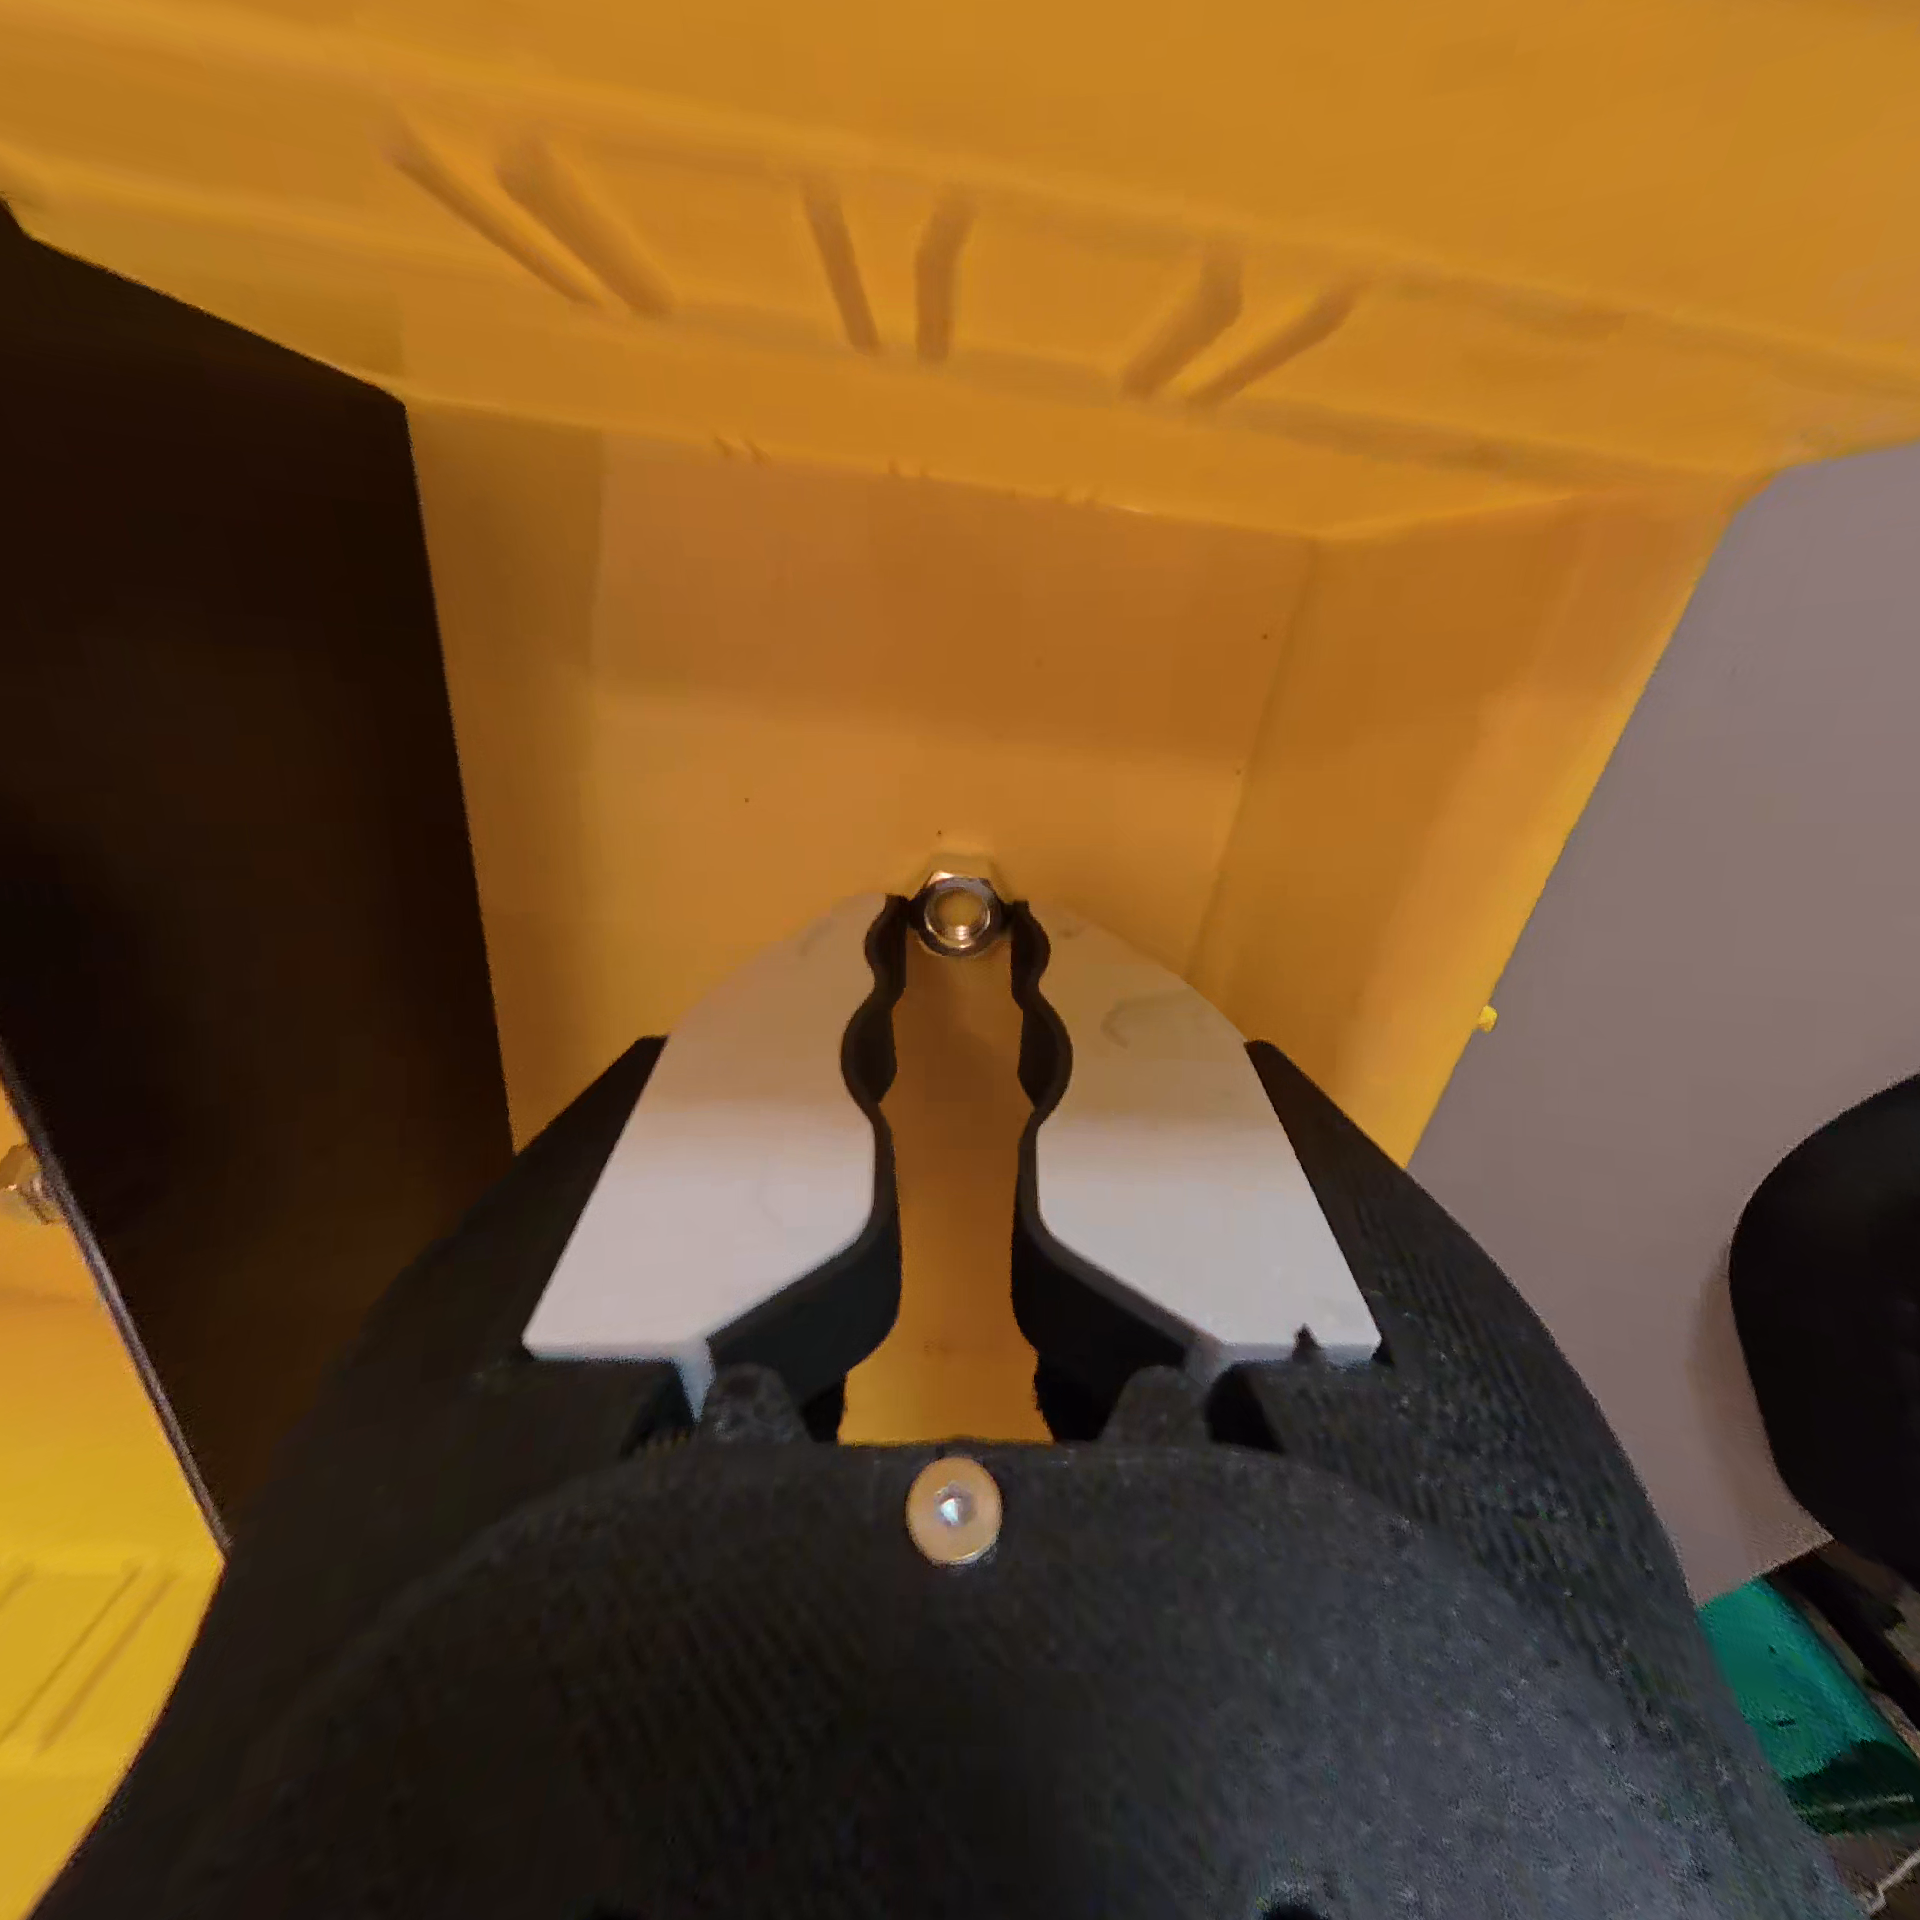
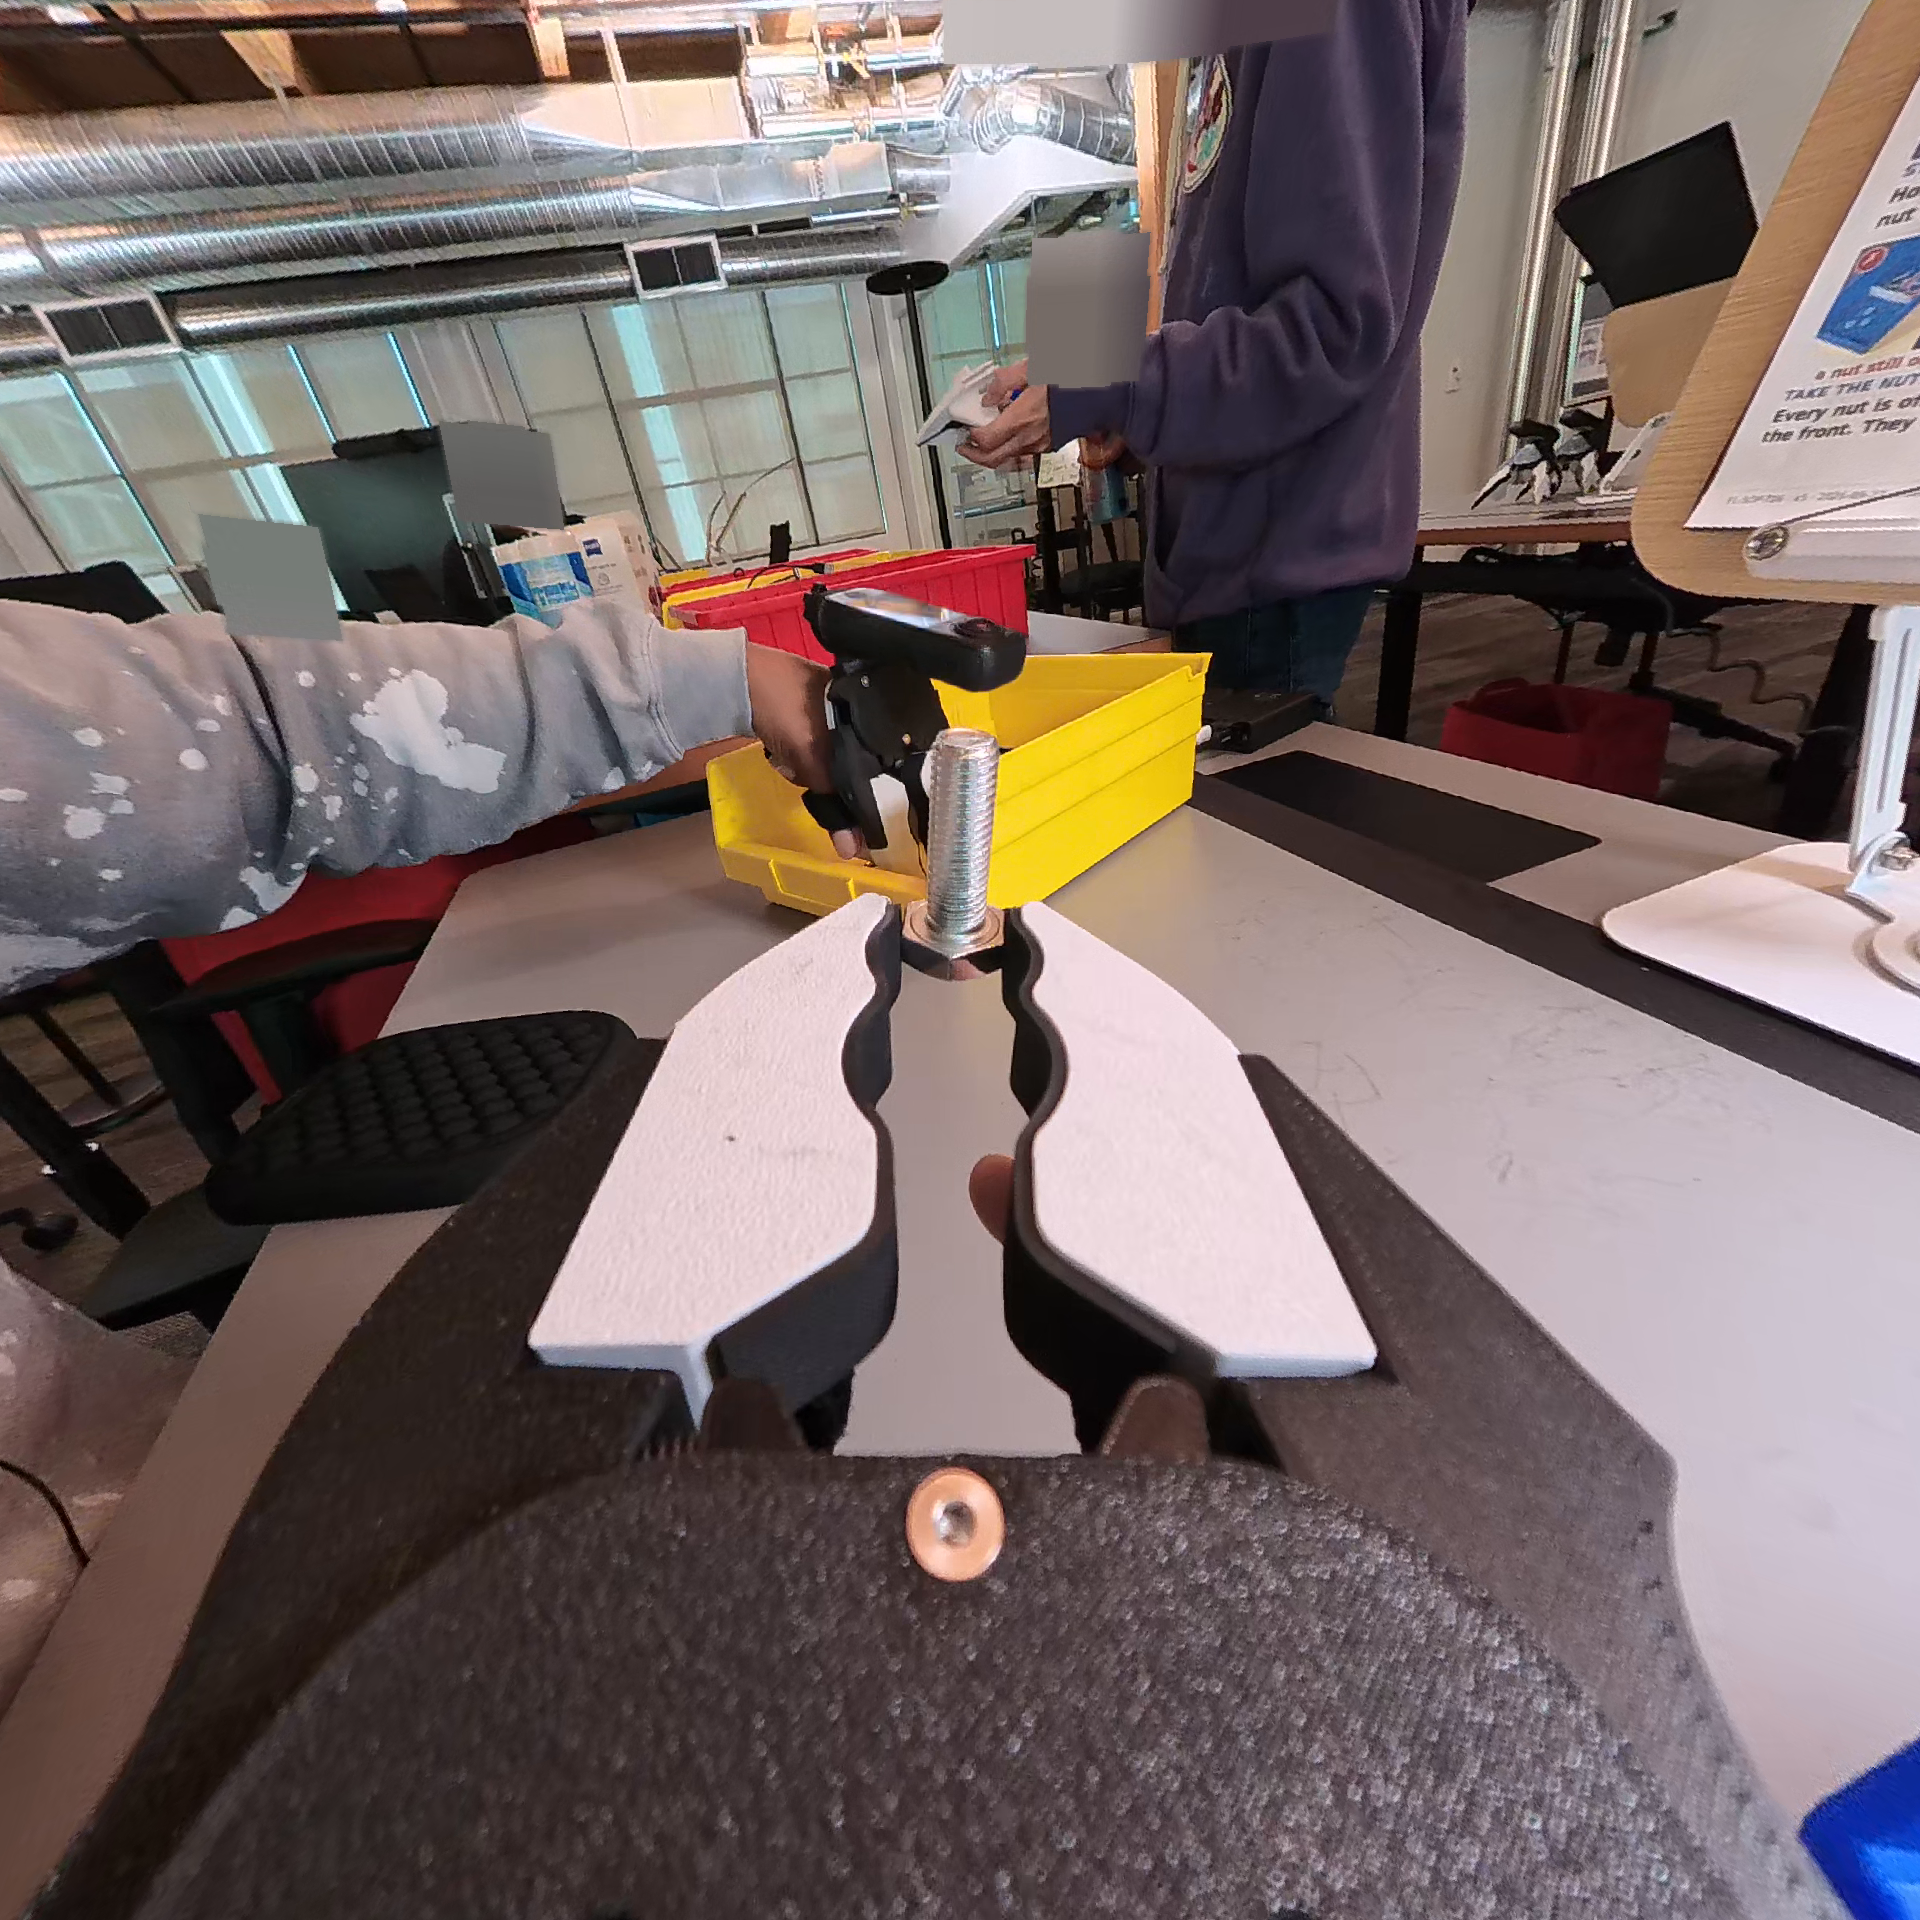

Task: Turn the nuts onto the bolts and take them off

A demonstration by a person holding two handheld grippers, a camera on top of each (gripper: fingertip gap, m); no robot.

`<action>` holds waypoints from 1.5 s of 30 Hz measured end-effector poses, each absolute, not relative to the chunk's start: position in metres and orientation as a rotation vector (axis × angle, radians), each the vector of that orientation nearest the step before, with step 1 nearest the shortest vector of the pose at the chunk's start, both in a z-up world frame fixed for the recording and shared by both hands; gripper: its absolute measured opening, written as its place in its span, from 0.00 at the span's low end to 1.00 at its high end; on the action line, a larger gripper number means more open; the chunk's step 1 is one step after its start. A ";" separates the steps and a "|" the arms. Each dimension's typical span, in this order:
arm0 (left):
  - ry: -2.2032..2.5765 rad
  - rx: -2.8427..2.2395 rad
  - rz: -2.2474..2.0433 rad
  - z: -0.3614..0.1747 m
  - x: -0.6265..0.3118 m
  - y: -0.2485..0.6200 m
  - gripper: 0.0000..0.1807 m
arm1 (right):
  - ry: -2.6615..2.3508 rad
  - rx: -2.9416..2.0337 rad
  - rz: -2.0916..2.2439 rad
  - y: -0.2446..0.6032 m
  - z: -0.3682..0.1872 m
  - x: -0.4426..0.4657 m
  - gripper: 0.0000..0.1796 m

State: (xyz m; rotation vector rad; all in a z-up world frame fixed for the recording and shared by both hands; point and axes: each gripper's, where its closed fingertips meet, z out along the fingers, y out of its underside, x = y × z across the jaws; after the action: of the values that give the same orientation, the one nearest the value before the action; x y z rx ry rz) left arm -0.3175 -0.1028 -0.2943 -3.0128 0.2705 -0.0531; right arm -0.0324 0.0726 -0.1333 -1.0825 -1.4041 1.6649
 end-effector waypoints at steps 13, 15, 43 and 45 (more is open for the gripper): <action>0.118 -2.948 0.013 -0.294 -0.328 -0.093 0.11 | -1.409 -1.107 1.680 0.071 -0.138 -0.034 0.10; 0.066 -2.925 0.014 -0.294 -0.330 -0.089 0.11 | -1.407 -1.112 1.682 0.071 -0.139 -0.034 0.10; 0.454 -2.794 -0.084 -0.294 -0.323 -0.090 0.14 | -1.404 -1.143 1.710 0.073 -0.147 -0.035 0.10; 0.442 -2.793 -0.108 -0.294 -0.321 -0.089 0.12 | -1.405 -1.144 1.708 0.073 -0.147 -0.035 0.10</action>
State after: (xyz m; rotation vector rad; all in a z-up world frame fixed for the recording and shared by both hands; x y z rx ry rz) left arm -0.3212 -0.0891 -0.2940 -2.7934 0.4421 -0.1079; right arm -0.0353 0.0727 -0.1468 -1.1441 -1.4053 1.7081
